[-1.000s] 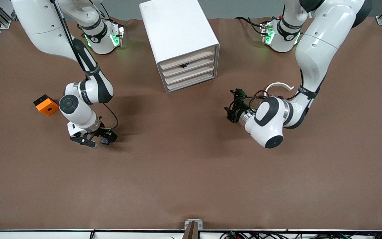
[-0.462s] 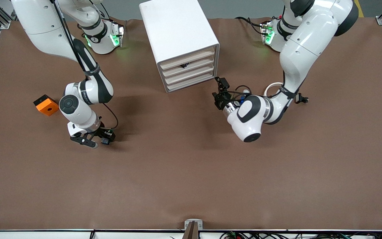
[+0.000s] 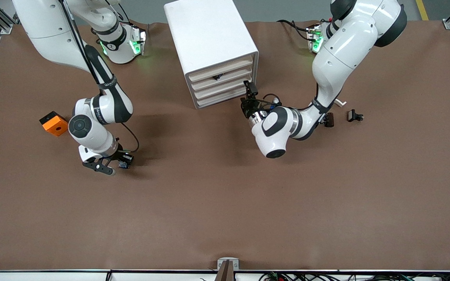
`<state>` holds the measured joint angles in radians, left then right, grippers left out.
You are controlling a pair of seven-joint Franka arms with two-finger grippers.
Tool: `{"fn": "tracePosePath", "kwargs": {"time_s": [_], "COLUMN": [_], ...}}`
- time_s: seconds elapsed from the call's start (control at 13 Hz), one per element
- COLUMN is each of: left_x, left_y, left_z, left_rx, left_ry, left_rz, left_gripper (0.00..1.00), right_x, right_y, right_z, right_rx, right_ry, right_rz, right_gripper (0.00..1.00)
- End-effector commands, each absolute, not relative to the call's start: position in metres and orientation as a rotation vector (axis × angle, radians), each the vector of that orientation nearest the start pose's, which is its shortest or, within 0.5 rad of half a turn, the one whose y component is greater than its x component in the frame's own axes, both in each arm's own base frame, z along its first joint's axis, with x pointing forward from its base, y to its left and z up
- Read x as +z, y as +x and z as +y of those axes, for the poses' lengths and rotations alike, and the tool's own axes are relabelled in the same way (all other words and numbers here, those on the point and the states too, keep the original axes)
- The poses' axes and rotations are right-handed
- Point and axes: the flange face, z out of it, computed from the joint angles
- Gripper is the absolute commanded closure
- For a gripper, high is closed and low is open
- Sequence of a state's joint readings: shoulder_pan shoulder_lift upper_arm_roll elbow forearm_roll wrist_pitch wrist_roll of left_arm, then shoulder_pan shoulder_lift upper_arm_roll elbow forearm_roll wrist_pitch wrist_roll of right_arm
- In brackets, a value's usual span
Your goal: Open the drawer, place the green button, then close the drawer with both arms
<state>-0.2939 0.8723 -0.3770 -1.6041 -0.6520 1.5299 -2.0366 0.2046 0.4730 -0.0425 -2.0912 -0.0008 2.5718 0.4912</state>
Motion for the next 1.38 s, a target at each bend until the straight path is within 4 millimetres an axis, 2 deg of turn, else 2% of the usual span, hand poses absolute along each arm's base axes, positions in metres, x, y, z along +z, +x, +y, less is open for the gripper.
{"fn": "tracePosePath", "kwargs": {"time_s": [0.0, 0.15, 0.38, 0.54, 0.62, 0.69, 0.77, 0.85, 1.0, 1.08, 1.15, 1.31], "left_x": [0.15, 0.144, 0.14, 0.136, 0.133, 0.132, 0.127, 0.125, 0.12, 0.116, 0.115, 0.116], "left_y": [0.435, 0.428, 0.419, 0.409, 0.405, 0.402, 0.396, 0.394, 0.393, 0.392, 0.391, 0.394], "left_z": [-0.417, -0.422, -0.43, -0.437, -0.44, -0.442, -0.445, -0.446, -0.445, -0.445, -0.445, -0.444], "left_rx": [1.387, 1.383, 1.388, 1.383, 1.381, 1.377, 1.371, 1.368, 1.371, 1.371, 1.371, 1.372], "left_ry": [-1.406, -1.402, -1.394, -1.389, -1.391, -1.391, -1.388, -1.386, -1.376, -1.368, -1.365, -1.368], "left_rz": [-1.568, -1.554, -1.538, -1.516, -1.507, -1.501, -1.489, -1.485, -1.486, -1.483, -1.483, -1.488], "left_gripper": [0.0, 0.0, 0.29, 0.41, 0.43, 0.44, 0.52, 0.61, 0.74, 0.81, 0.87, 0.92], "right_x": [0.242, 0.279, 0.308, 0.323, 0.339, 0.367, 0.396, 0.429, 0.487, 0.508, 0.516, 0.51], "right_y": [0.59, 0.595, 0.603, 0.595, 0.591, 0.583, 0.573, 0.568, 0.56, 0.561, 0.562, 0.556], "right_z": [0.11, 0.136, 0.173, 0.216, 0.231, 0.248, 0.262, 0.262, 0.264, 0.262, 0.262, 0.271], "right_rx": [0.05, 0.101, 0.12, 0.099, 0.08, 0.031, -0.001, -0.013, 0.085, 0.159, 0.181, 0.207], "right_ry": [-3.13, -3.134, -3.11, -3.083, -3.057, -3.024, -3.004, -2.984, -2.947, -2.872, -2.836, -2.807], "right_rz": [0.544, 0.607, 0.741, 0.849, 0.915, 0.946, 0.945, 0.974, 1.034, 1.155, 1.235, 1.326], "right_gripper": [1.0, 1.0, 1.0, 1.0, 1.0, 1.0, 1.0, 1.0, 1.0, 1.0, 1.0, 1.0]}}
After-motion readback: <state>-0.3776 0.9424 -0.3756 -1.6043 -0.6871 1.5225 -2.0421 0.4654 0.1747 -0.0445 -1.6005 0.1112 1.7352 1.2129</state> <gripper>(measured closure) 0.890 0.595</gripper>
